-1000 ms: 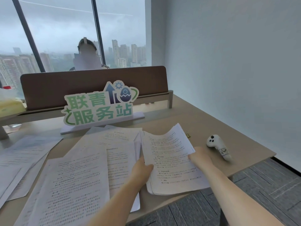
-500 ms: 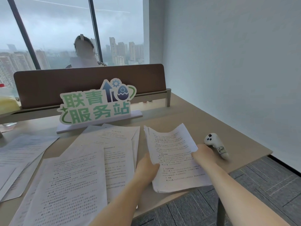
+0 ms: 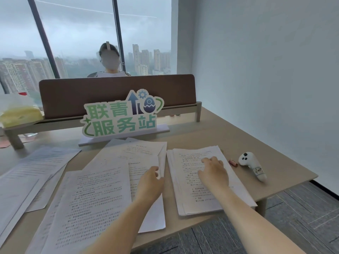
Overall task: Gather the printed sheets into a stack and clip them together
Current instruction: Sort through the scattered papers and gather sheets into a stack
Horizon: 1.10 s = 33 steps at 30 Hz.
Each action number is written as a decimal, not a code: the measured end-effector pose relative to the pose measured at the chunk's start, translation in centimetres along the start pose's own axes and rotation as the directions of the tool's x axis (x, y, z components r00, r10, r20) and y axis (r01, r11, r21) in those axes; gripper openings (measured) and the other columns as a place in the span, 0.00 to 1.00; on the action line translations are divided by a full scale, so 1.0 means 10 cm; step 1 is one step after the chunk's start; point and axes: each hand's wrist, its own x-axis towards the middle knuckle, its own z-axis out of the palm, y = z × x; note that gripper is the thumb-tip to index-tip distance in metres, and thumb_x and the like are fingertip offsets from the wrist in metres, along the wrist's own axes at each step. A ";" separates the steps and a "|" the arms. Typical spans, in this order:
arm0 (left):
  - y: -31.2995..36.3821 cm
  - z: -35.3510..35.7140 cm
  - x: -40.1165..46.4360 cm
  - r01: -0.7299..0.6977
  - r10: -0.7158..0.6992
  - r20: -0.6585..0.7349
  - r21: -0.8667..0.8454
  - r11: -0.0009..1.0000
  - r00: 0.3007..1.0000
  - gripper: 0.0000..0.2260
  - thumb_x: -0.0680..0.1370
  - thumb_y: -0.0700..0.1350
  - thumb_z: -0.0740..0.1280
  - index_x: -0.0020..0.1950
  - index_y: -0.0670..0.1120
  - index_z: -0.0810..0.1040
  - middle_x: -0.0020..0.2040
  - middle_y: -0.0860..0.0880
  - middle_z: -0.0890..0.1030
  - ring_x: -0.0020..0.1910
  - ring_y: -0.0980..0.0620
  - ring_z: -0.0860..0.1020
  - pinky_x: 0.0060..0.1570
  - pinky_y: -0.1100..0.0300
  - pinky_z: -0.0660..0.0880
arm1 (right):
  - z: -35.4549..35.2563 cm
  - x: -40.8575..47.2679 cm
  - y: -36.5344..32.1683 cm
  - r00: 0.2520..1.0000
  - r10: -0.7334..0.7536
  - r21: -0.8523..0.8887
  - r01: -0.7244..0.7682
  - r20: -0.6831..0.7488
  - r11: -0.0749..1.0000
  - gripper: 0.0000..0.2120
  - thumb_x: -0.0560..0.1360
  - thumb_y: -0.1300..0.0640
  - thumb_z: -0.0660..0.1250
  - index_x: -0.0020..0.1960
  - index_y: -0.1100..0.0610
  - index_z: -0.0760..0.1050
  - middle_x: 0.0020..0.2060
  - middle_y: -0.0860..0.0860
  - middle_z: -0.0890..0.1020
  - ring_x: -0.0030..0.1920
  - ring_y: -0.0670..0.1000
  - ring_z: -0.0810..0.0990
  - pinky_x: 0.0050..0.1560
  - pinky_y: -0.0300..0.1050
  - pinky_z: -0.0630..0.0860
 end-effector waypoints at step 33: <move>-1.54 -1.44 -0.29 0.465 -0.378 -0.281 0.398 0.790 0.882 0.45 0.66 0.72 0.66 0.77 0.54 0.56 0.75 0.42 0.64 0.73 0.38 0.60 0.69 0.43 0.61 | 0.56 -0.41 -1.75 0.881 -0.079 0.549 -0.218 0.466 0.807 0.20 0.67 0.60 0.74 0.58 0.56 0.76 0.49 0.50 0.83 0.50 0.52 0.82 0.41 0.43 0.77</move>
